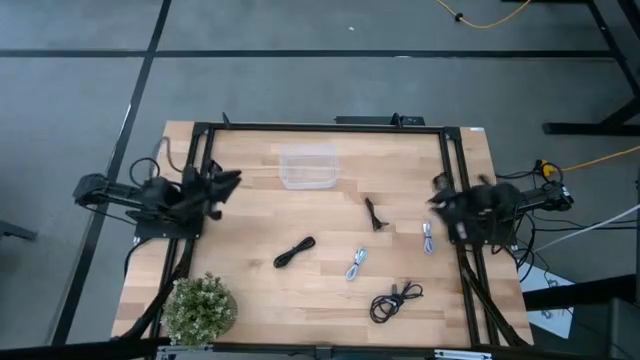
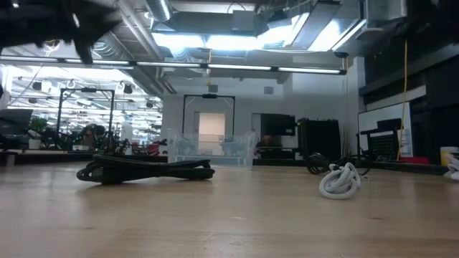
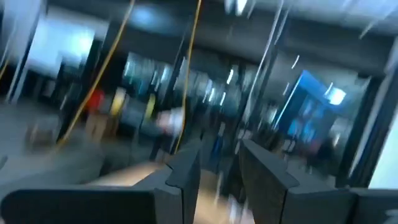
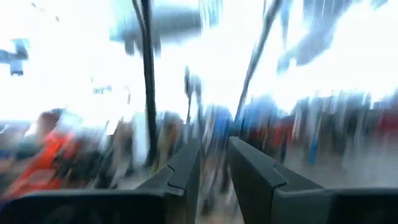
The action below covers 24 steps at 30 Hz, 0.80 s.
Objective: Pick and place USB-C Cables
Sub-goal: Put the purple charger cable into the transparent bin
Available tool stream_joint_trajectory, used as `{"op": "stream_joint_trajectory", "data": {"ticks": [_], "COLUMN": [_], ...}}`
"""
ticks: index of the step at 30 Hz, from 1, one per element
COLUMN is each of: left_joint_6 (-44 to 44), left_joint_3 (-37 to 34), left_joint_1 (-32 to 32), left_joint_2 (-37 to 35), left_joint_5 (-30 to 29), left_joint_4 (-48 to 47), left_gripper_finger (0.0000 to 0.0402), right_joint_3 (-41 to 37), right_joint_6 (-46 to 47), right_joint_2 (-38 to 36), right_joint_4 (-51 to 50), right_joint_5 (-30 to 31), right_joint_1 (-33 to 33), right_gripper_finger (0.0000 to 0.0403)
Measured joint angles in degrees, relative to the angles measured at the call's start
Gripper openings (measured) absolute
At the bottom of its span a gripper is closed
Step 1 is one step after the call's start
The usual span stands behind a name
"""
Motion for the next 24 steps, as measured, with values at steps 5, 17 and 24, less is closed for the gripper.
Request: {"op": "stream_joint_trajectory", "data": {"ticks": [5, 17, 24], "left_joint_6": [5.6, 14.0, 14.5], "left_joint_3": [8.2, 41.9, 43.2], "left_joint_1": [2.1, 6.2, 6.9], "left_joint_2": [6.9, 41.2, 53.3], "left_joint_5": [10.0, 9.0, 8.0], "left_joint_4": [2.9, -35.6, -37.7], "left_gripper_finger": [0.0105, 0.0105, 0.0105], "right_joint_3": [3.3, 34.4, 42.0], "right_joint_6": [-14.5, 15.1, 35.7], "right_joint_2": [2.3, 21.8, 33.0], "right_joint_4": [13.6, -56.4, -79.5], "right_joint_5": [-4.5, 24.0, 23.6], "right_joint_1": [0.0, 0.0, 0.0], "right_gripper_finger": [0.0090, 0.0090, 0.0090]}}
